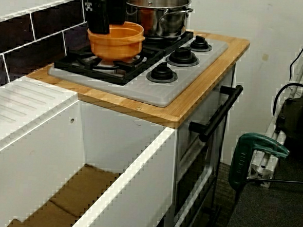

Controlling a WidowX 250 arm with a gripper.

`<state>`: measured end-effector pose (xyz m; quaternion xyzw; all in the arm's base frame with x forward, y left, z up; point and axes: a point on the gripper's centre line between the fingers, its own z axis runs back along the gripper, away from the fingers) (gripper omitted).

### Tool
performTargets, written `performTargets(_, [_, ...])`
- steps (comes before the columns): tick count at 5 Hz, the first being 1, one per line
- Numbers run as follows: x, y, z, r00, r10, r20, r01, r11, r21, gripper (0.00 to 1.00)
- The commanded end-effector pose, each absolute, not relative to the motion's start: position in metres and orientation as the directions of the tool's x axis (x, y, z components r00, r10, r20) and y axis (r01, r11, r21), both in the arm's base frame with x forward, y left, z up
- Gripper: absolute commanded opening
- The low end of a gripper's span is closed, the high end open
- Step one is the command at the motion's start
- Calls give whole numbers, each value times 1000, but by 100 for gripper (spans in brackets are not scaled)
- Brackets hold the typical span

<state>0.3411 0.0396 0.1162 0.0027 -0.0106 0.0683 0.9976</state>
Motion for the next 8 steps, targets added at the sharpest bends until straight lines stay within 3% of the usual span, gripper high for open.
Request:
performTargets(1, [330, 7, 177, 977, 44, 209, -47, 999, 7, 100])
performTargets(2, [339, -11, 181, 980, 26, 200, -26, 1000, -5, 100])
performTargets(4, [358, -33, 189, 965, -29, 260, 30, 1000, 1, 100])
performTargets(8, [331, -84, 200, 959, -198, 204, 198, 980, 19, 100])
